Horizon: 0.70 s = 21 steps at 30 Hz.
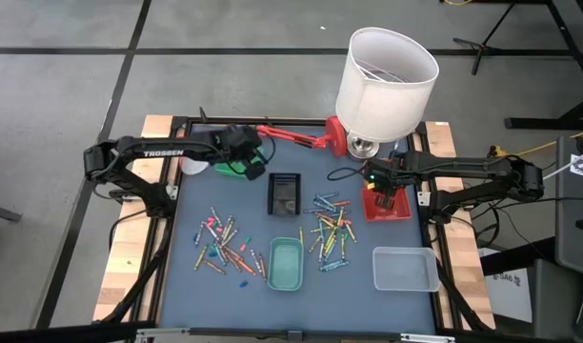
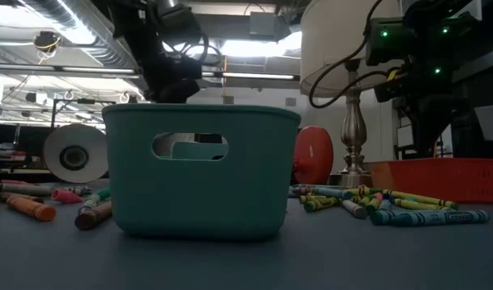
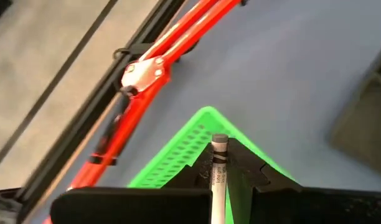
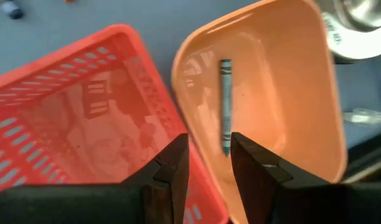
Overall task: Sort crayons
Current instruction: Put the gray crayon into the green bin, then put the blue green crayon into the orange bin
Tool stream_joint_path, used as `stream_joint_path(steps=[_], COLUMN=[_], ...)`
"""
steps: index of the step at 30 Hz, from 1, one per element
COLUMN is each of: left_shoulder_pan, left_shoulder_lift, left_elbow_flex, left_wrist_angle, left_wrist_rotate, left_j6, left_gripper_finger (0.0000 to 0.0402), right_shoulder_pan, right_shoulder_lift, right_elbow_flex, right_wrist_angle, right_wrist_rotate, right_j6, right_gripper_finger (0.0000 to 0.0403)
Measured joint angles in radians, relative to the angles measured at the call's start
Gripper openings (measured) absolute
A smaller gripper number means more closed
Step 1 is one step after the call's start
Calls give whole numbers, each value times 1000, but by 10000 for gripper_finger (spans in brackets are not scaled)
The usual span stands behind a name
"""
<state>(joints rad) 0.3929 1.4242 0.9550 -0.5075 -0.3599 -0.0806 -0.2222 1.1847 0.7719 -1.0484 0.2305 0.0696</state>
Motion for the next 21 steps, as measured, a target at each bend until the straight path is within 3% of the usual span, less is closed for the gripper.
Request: stream_joint_path(steps=[8, 21], left_shoulder_pan=[57, 73], left_shoulder_lift=[0, 0], left_elbow_flex=[0, -1], left_wrist_angle=[-57, -69], left_wrist_rotate=[10, 36], left_j6=[42, 30], left_gripper_finger=[13, 93], right_shoulder_pan=[0, 0], right_shoulder_lift=[0, 0], right_elbow_flex=[0, 123], right_wrist_angle=[0, 36], right_wrist_rotate=[-60, -123], right_j6=[0, 7], right_gripper_finger=[117, 117])
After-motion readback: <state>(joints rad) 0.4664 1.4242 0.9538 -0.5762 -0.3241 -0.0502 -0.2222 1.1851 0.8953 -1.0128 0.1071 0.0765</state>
